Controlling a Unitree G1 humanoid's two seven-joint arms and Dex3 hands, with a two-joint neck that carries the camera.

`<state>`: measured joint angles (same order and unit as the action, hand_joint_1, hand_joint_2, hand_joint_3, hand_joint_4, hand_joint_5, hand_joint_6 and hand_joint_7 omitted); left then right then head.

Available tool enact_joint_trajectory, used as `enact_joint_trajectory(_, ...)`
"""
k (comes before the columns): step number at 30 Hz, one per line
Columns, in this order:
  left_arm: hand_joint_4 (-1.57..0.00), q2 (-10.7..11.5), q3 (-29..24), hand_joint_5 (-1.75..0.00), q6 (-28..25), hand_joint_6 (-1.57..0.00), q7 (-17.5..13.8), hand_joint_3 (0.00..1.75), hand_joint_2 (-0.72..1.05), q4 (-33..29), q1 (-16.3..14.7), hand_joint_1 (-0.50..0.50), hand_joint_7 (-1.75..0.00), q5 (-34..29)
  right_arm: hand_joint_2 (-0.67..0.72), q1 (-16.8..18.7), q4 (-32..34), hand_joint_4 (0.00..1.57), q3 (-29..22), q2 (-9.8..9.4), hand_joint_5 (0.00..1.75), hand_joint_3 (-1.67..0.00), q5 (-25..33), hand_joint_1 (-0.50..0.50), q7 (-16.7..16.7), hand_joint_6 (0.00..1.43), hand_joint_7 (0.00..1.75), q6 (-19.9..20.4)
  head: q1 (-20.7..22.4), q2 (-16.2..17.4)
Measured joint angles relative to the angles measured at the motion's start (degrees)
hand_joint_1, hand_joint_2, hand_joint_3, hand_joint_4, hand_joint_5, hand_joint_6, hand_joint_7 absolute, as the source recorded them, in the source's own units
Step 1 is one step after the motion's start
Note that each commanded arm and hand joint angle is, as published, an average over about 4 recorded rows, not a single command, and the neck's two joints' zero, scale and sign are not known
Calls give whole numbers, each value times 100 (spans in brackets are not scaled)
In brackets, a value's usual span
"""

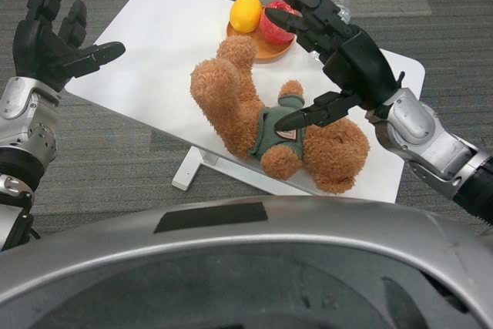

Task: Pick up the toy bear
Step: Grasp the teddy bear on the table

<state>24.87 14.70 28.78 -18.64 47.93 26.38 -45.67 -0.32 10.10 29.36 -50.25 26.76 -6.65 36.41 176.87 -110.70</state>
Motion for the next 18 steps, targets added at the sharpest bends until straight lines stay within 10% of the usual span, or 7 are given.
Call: enact_joint_trajectory(18,0,10,55,0,15,0,1,9,52,131,10,34,-21,-4,-41,-754,147,0,1463,-543,41,-8,19,-46,35,0,28,-53,1056,200)
